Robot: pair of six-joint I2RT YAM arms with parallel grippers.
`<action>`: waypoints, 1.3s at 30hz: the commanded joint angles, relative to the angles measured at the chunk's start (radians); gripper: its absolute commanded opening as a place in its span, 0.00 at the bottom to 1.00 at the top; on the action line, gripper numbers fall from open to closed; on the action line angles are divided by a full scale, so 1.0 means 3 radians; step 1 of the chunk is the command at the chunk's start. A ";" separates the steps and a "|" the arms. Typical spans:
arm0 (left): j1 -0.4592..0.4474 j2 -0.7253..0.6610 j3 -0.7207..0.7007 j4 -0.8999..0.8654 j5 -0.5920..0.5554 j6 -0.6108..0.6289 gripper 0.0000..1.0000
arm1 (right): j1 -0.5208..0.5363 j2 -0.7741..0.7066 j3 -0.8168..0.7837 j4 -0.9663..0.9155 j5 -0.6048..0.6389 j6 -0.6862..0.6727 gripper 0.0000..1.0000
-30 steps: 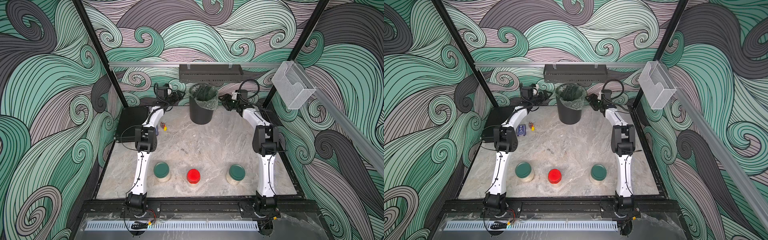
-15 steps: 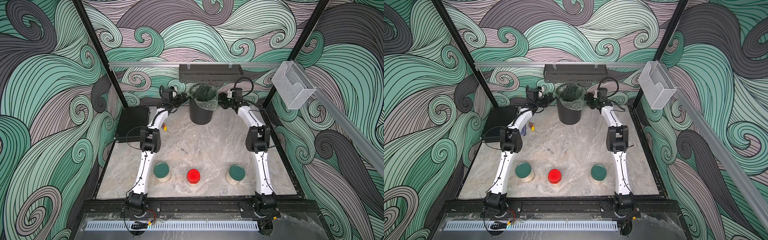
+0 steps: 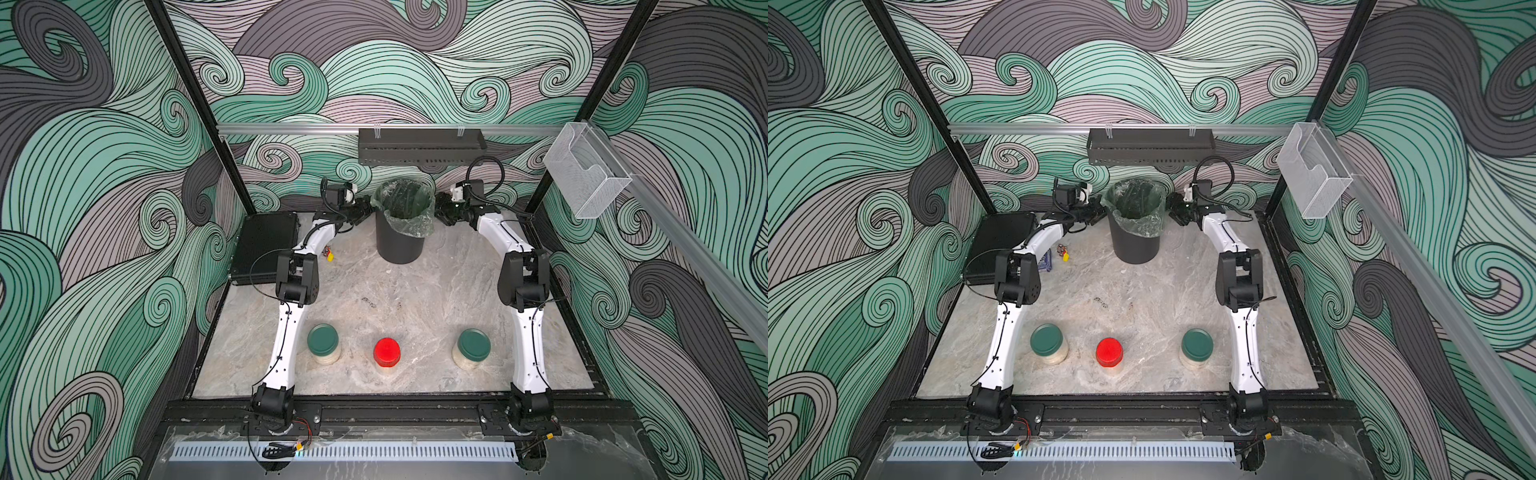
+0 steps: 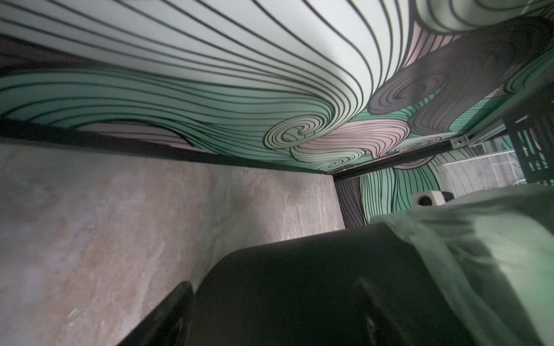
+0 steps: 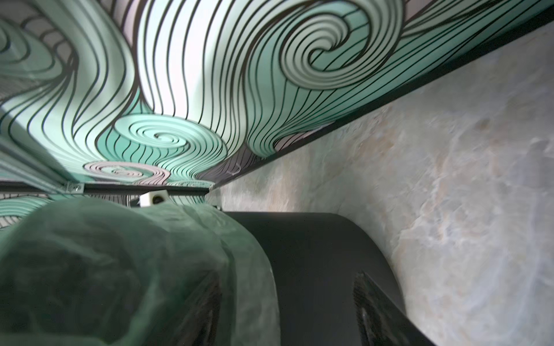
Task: Empty expired oatmeal from jars
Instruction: Move the trash bin to the center of the board.
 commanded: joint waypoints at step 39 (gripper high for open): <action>-0.0024 -0.2430 -0.2700 -0.0203 -0.0284 0.0377 0.82 | -0.0182 -0.2017 -0.2301 0.0410 -0.0094 -0.0251 0.75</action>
